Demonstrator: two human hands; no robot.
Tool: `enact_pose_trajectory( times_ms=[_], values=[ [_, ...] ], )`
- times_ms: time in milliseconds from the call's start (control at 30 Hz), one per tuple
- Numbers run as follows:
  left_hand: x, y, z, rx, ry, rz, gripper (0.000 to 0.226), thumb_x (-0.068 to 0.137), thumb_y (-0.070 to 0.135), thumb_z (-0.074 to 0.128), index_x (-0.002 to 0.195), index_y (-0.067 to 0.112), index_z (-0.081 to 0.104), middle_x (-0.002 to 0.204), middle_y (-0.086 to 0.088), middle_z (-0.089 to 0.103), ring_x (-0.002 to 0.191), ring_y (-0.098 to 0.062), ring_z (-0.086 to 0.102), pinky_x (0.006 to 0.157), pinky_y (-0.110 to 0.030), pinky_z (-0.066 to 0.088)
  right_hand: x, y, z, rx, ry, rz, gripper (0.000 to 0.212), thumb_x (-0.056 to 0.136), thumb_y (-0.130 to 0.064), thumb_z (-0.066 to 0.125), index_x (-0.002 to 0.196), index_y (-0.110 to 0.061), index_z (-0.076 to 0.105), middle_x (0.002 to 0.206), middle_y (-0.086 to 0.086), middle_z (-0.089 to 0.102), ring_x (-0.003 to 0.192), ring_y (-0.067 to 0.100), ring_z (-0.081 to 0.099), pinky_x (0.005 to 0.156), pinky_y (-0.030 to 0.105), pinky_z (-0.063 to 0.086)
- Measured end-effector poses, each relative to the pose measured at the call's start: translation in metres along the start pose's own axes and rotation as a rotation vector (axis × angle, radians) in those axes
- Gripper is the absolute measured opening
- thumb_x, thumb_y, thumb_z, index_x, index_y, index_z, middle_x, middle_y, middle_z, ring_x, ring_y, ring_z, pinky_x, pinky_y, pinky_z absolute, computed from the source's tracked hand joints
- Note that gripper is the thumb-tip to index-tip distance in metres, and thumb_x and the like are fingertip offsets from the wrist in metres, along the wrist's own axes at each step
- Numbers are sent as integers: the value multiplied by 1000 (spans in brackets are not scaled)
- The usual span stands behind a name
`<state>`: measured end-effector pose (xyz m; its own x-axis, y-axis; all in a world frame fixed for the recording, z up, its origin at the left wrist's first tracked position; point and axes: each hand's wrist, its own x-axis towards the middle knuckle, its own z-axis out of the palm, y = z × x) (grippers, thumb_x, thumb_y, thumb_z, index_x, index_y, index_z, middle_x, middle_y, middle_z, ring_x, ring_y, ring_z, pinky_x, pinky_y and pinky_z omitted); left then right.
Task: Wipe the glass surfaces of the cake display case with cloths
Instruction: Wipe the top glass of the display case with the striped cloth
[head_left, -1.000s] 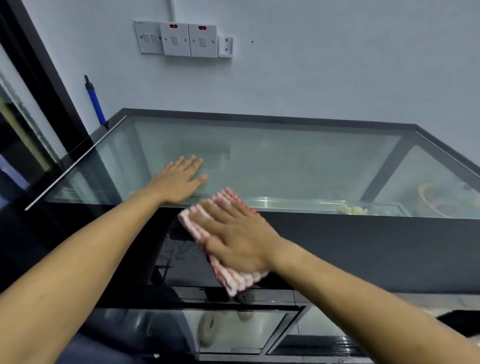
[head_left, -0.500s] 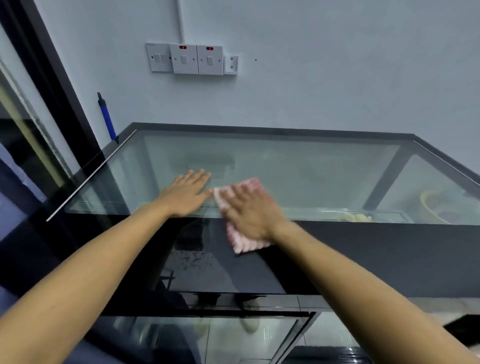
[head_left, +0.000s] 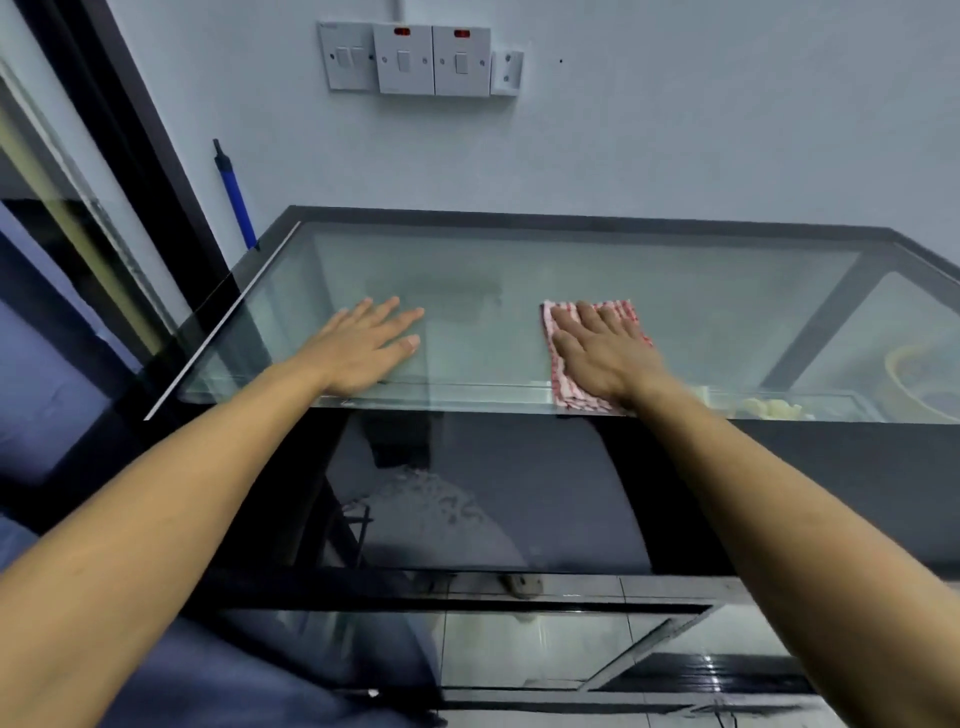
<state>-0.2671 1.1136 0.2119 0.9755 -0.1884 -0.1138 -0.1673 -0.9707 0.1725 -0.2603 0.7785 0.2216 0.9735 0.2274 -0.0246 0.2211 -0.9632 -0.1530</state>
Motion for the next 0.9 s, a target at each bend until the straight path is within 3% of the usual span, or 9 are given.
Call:
enact_pose_trajectory(
  times_ms=[100,167,233,300,433,567,733,833,900],
  values=[
    [5,-4,-5,-3,-10,26,58,106,65,17,162,52,6,174,11,-4,161,-19,-7,129,-41,-6,-32,-107,20,-40,1,-347,67,105,-55,-5,165,-31,11,174,6,6,160,29,1,129,46,-1],
    [5,-3,-6,-6,-6,41,58,107,61,19,163,48,8,175,7,-2,161,-22,-5,128,-41,-5,-90,-141,29,-38,-70,-618,56,109,-52,9,164,-38,10,174,-1,3,160,22,-6,128,40,-9],
    [5,-2,-6,7,-4,39,58,108,59,18,163,46,7,175,6,-3,161,-23,-5,128,-42,-4,-133,-122,21,20,-116,-792,53,111,-51,19,162,-44,7,173,-8,0,159,13,-12,127,33,-14],
    [2,-1,-7,22,-6,35,59,108,60,16,163,46,6,174,6,-4,161,-23,-5,129,-43,-4,-133,-62,11,-24,-118,-745,54,109,-56,13,161,-45,2,172,-12,-4,156,4,-16,127,31,-15],
    [0,0,-4,-1,28,34,58,107,63,15,163,49,7,174,8,-2,161,-22,-5,130,-45,-3,-57,36,-6,-92,-86,-225,59,103,-62,1,159,-46,-5,173,-10,-2,157,6,-13,127,30,-12],
    [3,-2,-4,8,13,44,58,107,62,13,163,48,4,174,9,-4,161,-21,-7,130,-44,-4,4,-16,4,-71,-26,-37,79,92,-66,-5,165,-35,5,174,-1,5,160,24,3,129,44,-2],
    [8,-11,-11,-27,-28,88,56,111,53,13,165,39,4,174,8,-5,161,-17,-7,130,-40,-5,-52,-142,29,-64,-47,-428,77,95,-57,-6,166,-29,8,174,5,5,160,28,0,128,50,0],
    [13,-18,-11,-4,-33,105,58,110,55,13,165,38,3,174,9,-6,161,-17,-8,130,-40,-4,-129,-121,22,13,-69,-630,55,109,-55,12,162,-45,0,172,-11,-6,158,10,-15,127,34,-14],
    [11,-19,-8,14,-32,112,61,109,58,12,165,38,1,174,9,-7,160,-17,-9,130,-41,-4,-132,-68,10,-26,-103,-574,57,105,-62,5,160,-48,-3,170,-17,-9,156,3,-18,126,29,-16]
  ],
)
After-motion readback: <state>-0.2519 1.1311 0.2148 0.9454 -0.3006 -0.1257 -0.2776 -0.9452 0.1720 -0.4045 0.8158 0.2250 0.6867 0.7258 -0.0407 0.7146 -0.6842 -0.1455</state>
